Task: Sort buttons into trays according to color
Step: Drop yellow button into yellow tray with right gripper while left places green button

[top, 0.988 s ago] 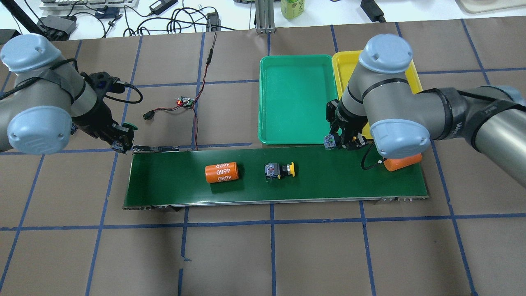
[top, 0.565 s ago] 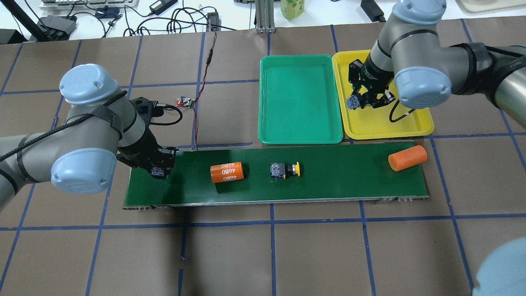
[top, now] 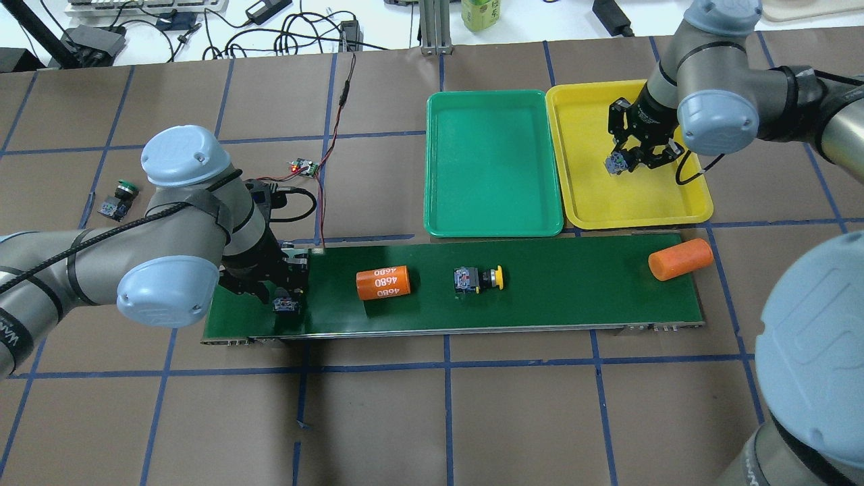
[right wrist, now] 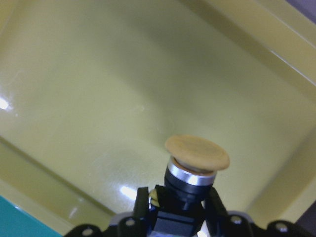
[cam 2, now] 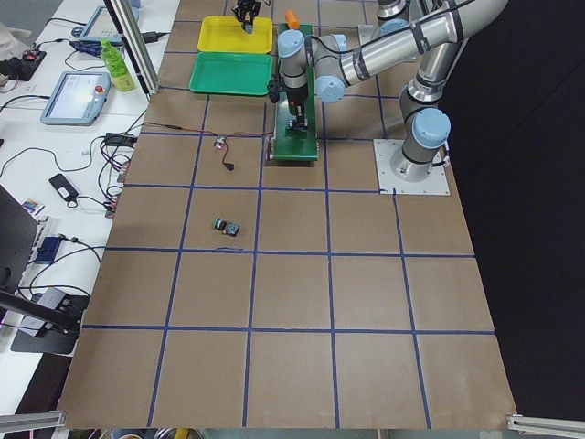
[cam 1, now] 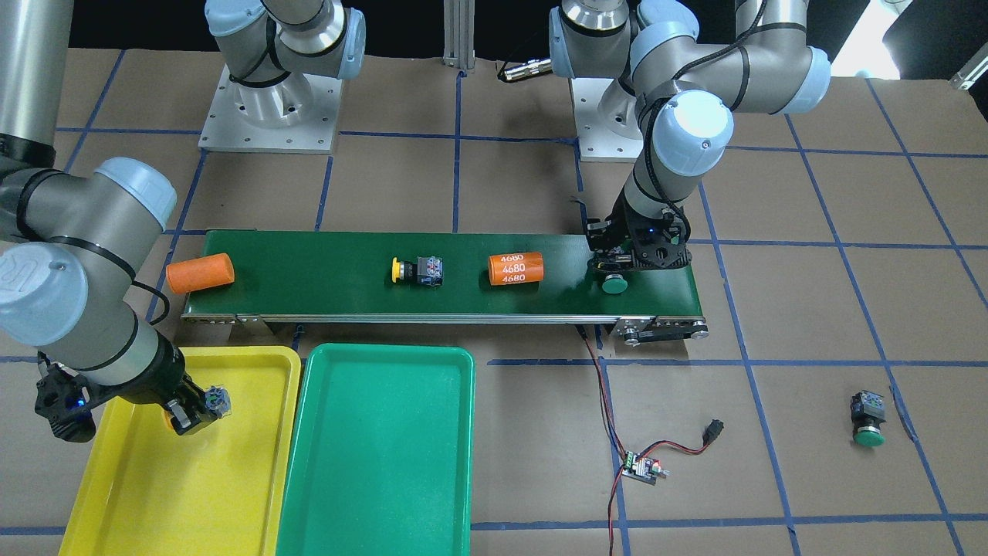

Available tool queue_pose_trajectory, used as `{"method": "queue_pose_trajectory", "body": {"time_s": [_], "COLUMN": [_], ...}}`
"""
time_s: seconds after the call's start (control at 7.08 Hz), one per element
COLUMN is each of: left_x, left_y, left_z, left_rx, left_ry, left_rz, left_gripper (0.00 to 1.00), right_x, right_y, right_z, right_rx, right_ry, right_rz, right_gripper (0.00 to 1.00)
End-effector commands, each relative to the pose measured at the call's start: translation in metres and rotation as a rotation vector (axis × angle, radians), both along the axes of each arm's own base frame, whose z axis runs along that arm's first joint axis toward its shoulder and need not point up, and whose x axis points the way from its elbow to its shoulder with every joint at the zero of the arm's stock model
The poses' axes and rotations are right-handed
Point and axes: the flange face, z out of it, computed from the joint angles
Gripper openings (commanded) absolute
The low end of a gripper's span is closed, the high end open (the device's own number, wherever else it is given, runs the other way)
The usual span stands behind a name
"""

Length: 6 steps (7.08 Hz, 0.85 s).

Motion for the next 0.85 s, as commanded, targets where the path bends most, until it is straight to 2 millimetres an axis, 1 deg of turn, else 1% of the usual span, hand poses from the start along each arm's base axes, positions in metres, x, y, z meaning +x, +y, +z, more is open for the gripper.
{"method": "queue_pose_trajectory", "body": {"time_s": [0.0, 0.14, 0.28, 0.42, 0.56, 0.71], "left_x": [0.018, 0.056, 0.108, 0.168, 0.228, 0.278], "left_y": [-0.023, -0.051, -0.083, -0.108, -0.13, -0.149], "left_z": [0.03, 0.049, 0.05, 0.045, 0.045, 0.048], "left_rx": [-0.062, -0.074, -0.081, -0.08, -0.093, -0.118], "left_ry": [-0.006, 0.001, 0.005, 0.01, 0.003, 0.004], "left_rz": [0.027, 0.044, -0.002, 0.003, 0.053, 0.102], "left_gripper": [1.0, 1.0, 1.0, 1.0, 1.0, 1.0], "right_x": [-0.002, -0.002, 0.001, 0.006, 0.011, 0.027], "right_y": [0.0, 0.002, 0.01, 0.019, 0.034, 0.05], "right_z": [0.003, 0.014, 0.029, 0.046, 0.07, 0.097], "right_rx": [-0.009, -0.019, -0.033, -0.039, -0.015, -0.008], "right_ry": [0.017, 0.02, 0.022, 0.021, 0.009, 0.004], "right_rz": [0.096, 0.095, 0.093, 0.095, 0.071, 0.039], "right_gripper": [1.0, 1.0, 1.0, 1.0, 1.0, 1.0]}}
